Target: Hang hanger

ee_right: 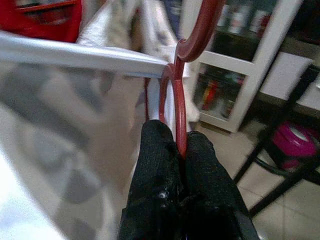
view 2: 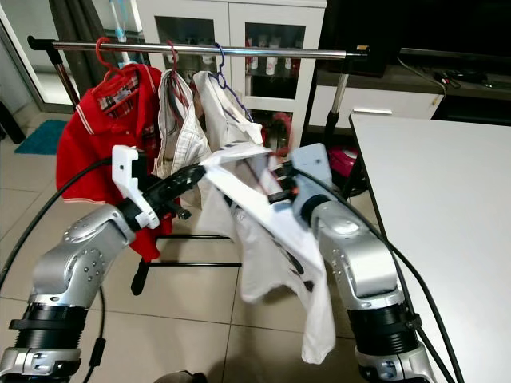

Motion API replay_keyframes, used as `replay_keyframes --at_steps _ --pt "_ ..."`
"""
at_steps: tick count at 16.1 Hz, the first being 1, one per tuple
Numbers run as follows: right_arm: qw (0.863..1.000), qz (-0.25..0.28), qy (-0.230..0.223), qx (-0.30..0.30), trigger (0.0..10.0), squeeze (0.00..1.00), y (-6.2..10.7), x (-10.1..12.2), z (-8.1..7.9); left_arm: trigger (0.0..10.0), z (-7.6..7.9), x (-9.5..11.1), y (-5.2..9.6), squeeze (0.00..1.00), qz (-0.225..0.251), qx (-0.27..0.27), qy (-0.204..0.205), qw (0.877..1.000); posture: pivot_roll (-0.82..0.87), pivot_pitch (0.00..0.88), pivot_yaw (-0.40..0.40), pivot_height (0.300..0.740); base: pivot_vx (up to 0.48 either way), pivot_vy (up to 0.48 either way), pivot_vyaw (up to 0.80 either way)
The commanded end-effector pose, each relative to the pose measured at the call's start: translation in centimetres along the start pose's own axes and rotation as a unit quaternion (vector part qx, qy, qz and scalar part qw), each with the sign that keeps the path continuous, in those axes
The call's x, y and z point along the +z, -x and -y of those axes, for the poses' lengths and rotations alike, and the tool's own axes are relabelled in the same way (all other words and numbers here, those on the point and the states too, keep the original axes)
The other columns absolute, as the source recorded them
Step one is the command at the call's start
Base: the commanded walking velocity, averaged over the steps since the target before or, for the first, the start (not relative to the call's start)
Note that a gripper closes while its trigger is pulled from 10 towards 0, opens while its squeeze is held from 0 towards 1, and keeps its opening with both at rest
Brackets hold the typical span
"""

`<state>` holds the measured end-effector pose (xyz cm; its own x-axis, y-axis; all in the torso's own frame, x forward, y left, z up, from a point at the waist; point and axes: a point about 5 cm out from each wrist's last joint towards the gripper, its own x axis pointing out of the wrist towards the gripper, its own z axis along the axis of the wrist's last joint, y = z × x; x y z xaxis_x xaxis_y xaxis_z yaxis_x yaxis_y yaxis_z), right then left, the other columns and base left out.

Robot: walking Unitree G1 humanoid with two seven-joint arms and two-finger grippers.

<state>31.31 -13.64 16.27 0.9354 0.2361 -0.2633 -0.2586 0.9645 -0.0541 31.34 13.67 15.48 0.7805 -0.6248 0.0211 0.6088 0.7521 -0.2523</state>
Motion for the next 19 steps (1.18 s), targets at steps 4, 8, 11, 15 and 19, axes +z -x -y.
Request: replay_keyframes --at_steps 4,8,11,15,19 --pt "0.991 -0.015 -0.018 -0.135 10.0 0.00 0.7 -0.6 3.7 0.0 2.4 -2.2 -0.6 0.00 -0.055 -0.018 -0.019 0.998 -0.03 0.000 0.035 0.740 0.000 0.000 0.00" --pt "0.991 -0.091 0.073 -0.072 10.0 0.00 1.1 -3.6 2.8 0.0 5.4 -1.6 -1.9 0.00 -0.026 -0.084 0.017 0.996 -0.04 0.000 0.035 0.740 0.000 0.000 0.00" --pt "0.979 -0.164 0.122 0.013 10.0 0.00 2.3 -6.0 2.1 0.0 3.1 0.5 -2.3 0.00 0.043 0.020 0.014 0.999 -0.04 0.000 0.032 0.740 0.000 0.000 0.00" --pt "0.967 -0.177 0.111 0.146 10.0 0.00 4.3 -5.1 1.2 0.0 1.7 -0.3 -1.9 0.00 0.004 0.058 -0.021 0.998 -0.04 0.000 0.033 0.740 0.000 0.000 0.00" --pt "0.991 -0.114 0.059 0.035 10.0 0.00 2.5 -3.1 2.8 0.0 4.7 -1.7 -2.1 0.00 -0.037 -0.059 0.004 0.998 -0.04 0.000 0.019 0.740 0.000 0.000 0.00"
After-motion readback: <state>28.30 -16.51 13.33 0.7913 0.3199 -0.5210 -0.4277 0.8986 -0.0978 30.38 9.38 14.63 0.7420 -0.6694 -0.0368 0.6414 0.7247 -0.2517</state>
